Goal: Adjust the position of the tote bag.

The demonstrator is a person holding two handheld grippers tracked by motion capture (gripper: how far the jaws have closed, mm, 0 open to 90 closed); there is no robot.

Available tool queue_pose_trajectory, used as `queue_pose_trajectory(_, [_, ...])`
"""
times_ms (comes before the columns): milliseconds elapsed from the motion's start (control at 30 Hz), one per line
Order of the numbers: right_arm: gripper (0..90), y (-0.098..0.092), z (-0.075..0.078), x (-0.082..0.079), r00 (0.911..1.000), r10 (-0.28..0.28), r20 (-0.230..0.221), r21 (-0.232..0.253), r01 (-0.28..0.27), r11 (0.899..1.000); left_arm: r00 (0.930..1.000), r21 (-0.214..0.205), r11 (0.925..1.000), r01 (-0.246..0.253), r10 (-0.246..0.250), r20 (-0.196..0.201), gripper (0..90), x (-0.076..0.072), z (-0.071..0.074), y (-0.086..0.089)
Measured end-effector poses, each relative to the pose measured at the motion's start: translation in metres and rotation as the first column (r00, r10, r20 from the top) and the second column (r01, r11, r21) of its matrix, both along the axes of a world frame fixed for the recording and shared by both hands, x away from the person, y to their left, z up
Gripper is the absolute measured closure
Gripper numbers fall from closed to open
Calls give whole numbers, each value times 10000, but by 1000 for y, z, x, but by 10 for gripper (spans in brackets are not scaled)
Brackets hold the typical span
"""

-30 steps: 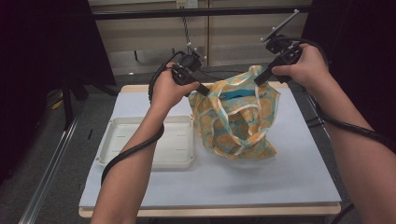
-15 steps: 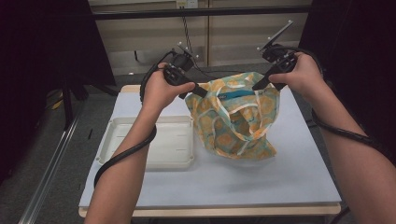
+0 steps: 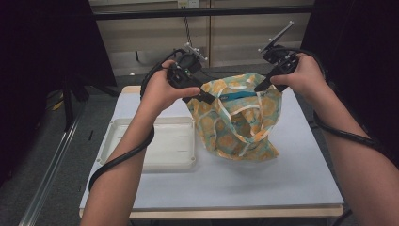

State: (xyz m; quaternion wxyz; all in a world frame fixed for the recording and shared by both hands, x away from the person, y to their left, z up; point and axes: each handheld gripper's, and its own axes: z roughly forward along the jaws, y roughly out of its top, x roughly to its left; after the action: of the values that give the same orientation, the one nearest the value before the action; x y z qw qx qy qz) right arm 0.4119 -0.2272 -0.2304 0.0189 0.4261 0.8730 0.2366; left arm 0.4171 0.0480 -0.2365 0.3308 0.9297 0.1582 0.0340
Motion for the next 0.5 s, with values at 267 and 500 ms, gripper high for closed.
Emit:
queue_pose_trajectory(267, [900, 1, -1, -1, 10000, -67, -2, -33, 67, 10000, 9986, 409, 9978, 521, -524, 63, 589, 0, -8, -17])
queue_pose_trajectory(500, [900, 0, -3, -1, 10000, -59, 16, 34, 59, 10000, 9987, -165, 9998, 60, -69, -509, 859, -2, 4, -15])
